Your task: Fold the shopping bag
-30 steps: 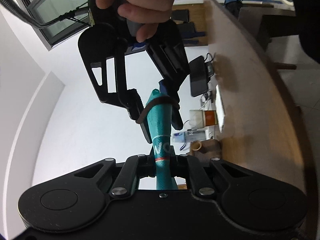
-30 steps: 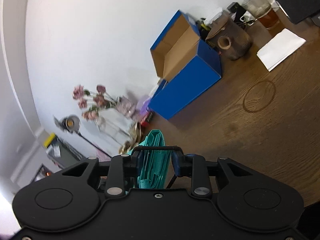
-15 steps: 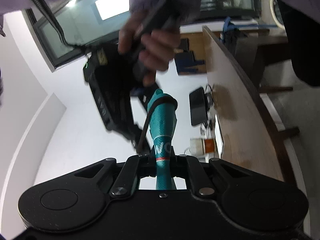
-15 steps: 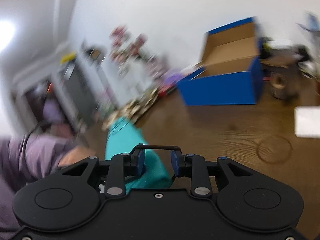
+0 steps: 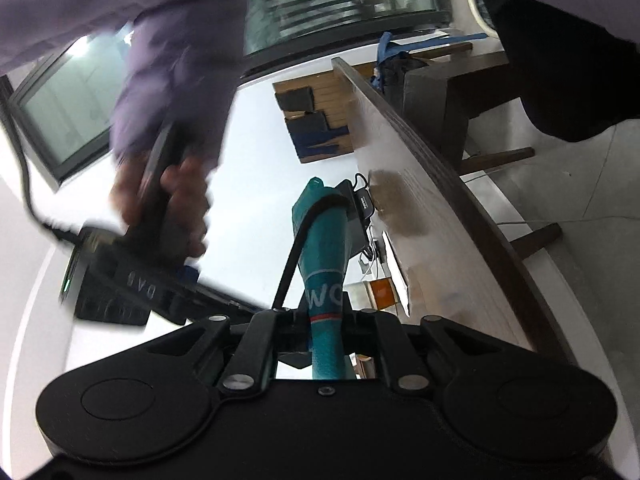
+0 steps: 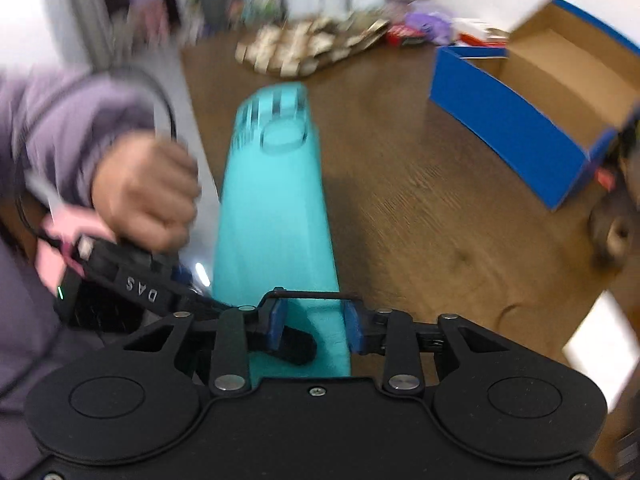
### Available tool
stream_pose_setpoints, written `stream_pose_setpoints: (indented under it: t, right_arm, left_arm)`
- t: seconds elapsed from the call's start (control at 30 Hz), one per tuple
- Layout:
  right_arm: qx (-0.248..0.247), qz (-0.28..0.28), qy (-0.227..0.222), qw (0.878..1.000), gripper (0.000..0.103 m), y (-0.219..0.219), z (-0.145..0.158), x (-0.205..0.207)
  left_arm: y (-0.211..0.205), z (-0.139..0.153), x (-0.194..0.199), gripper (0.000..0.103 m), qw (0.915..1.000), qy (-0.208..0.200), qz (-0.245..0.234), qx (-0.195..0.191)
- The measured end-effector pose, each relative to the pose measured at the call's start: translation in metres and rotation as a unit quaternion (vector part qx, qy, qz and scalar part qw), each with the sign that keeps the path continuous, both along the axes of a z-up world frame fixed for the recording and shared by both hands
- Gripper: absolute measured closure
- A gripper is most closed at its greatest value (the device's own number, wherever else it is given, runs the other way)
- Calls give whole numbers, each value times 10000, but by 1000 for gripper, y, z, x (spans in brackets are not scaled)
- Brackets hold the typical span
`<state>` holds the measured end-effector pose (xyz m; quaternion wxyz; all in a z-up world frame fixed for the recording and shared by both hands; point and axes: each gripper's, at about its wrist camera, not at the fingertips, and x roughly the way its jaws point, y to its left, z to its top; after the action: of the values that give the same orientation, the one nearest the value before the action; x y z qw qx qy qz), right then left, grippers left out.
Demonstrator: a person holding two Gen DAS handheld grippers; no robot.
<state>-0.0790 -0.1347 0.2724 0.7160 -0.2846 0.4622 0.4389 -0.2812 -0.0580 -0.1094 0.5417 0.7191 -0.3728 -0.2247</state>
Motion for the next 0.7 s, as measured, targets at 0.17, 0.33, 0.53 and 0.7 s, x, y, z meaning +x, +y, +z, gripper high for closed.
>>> stream_pose_setpoints:
  t: [0.17,0.33,0.53,0.7]
  right_arm:
    - [-910,640,-40,9938,75,30,19,4]
    - [-1649,1471,-113,9752,78,59,23,-3]
    - [-2213,2039,-793,9503,50,67,37,-17]
    - [-1679,1945,-1401,9562,50,55,64,-31]
  left_arm:
    - [-4,8,10,93,9994,-210,241,-119]
    - [1,11,10,93,9991,-233,331,-107]
    - [6,16,17,92,9982,-113,546,-239]
    - [5,31,33,92,9913,251,1047,-757]
